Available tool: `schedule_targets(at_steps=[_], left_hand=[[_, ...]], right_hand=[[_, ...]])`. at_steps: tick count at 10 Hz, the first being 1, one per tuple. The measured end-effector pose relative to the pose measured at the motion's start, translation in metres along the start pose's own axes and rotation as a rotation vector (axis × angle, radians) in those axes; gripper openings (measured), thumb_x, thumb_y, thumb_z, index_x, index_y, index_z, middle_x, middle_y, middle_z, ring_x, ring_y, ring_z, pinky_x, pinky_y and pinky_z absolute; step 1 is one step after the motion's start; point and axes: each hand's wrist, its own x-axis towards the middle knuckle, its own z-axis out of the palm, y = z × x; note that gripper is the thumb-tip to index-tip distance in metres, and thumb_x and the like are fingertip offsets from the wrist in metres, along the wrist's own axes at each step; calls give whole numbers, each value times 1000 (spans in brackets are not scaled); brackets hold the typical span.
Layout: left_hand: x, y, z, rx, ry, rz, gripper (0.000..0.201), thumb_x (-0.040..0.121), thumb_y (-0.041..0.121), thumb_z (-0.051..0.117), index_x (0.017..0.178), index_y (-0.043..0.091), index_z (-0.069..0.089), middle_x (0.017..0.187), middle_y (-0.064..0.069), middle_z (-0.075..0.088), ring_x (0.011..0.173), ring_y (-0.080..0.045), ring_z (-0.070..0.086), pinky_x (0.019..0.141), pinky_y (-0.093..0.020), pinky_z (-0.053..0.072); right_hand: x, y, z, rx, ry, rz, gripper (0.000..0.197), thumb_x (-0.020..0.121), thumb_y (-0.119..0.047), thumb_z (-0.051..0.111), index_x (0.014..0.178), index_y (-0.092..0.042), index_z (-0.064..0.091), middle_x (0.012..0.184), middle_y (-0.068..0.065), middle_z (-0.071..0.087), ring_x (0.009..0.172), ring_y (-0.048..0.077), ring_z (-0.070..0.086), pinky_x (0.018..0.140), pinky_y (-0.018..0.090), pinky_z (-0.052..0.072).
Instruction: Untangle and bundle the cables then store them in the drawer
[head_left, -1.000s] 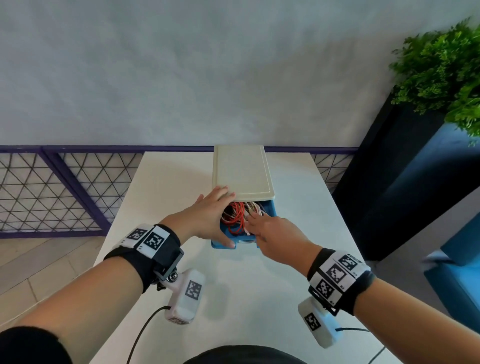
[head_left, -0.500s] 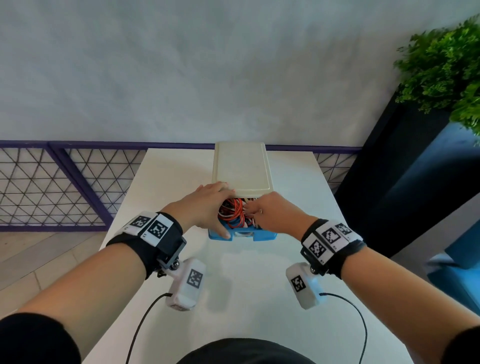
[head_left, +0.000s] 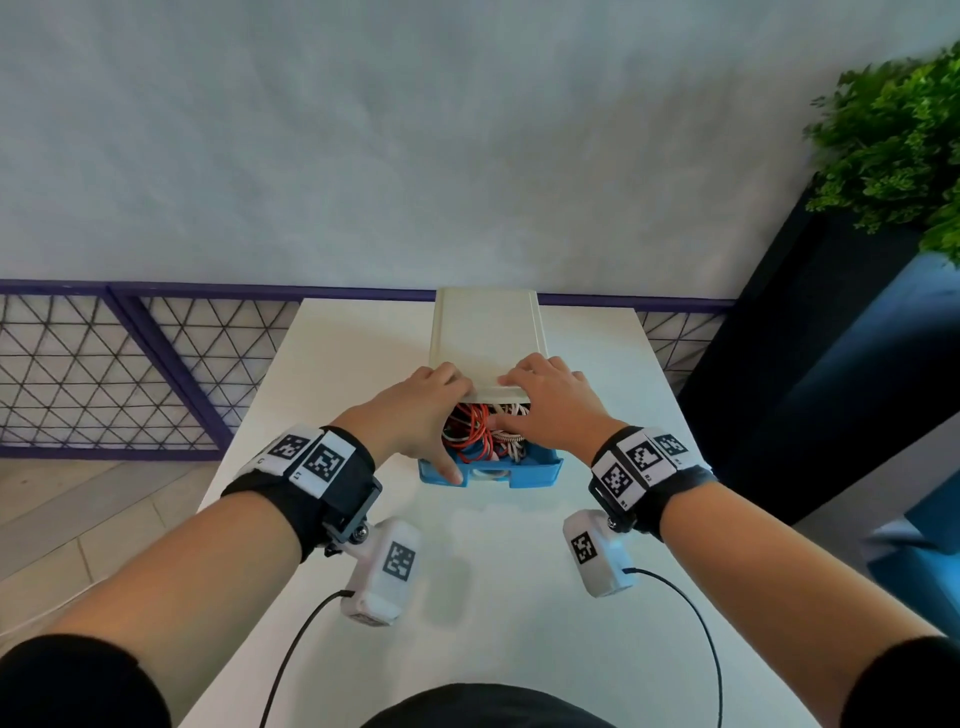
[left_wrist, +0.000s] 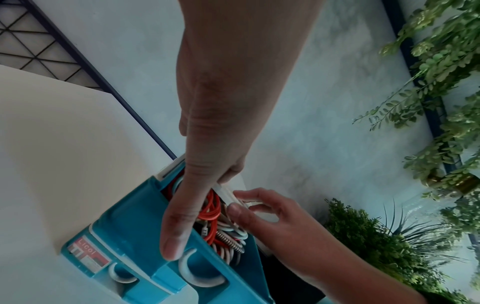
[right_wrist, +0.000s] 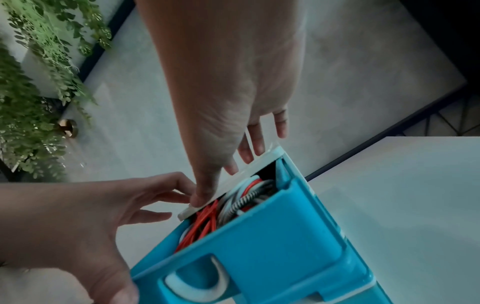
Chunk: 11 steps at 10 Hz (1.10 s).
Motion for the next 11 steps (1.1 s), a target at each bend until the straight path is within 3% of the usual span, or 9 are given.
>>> schedule_targets(at_steps=[2,4,5,6,8,9,10,11], left_hand=[[5,-1,-1,56,44,10,91,54,52,84,128,23,41,122,4,37,112,-21,38,86,-40,48],[13,1,6,43,208,-5,55,72,35,79,114,22,47,112,3,40,103,-21,39,67,-34,44],[17,4,15,74,371,-31,34,78,20,73,101,19,48,103,1,43,94,-22,42,60,-31,36],[22,9,25,107,489,-44,28,73,2,68,88,18,50,92,-3,48,81,-26,46,56,-32,32],[20,11,27,46,513,-68,18,82,9,60,98,13,53,101,-7,48,90,-29,45,63,-33,35],[17,12,22,17,425,-75,26,83,20,65,104,17,50,107,-5,45,96,-26,45,70,-33,39],[16,3,15,-65,340,-38,33,85,25,64,115,22,51,119,1,46,106,-22,47,81,-32,41],[-6,-15,25,-285,218,-10,50,88,28,60,135,31,43,144,8,33,132,-14,37,107,-35,35]], right_hand=[[2,0,7,36,86,8,55,82,-59,61,127,-27,54,125,-2,48,116,20,42,96,37,38],[2,-1,11,62,173,20,34,94,-44,50,121,-26,60,117,-1,53,110,22,45,91,37,40],[1,-3,11,92,159,22,31,98,-32,45,124,-25,60,121,-1,53,111,22,46,92,36,40],[-3,-4,11,91,150,22,35,98,-21,42,129,-25,57,124,0,52,111,21,45,93,35,41],[-5,-8,8,103,131,51,37,96,-18,44,131,-25,56,126,-2,50,114,19,44,94,34,41],[-5,-9,4,107,77,62,37,96,-17,44,130,-25,56,127,-2,50,115,18,43,94,34,41],[-1,-6,-6,95,18,46,39,98,-21,42,135,-28,52,136,-3,47,124,18,42,102,36,39],[-22,4,-8,198,-71,89,45,99,-27,42,144,-30,42,152,-4,34,138,17,32,113,36,27]])
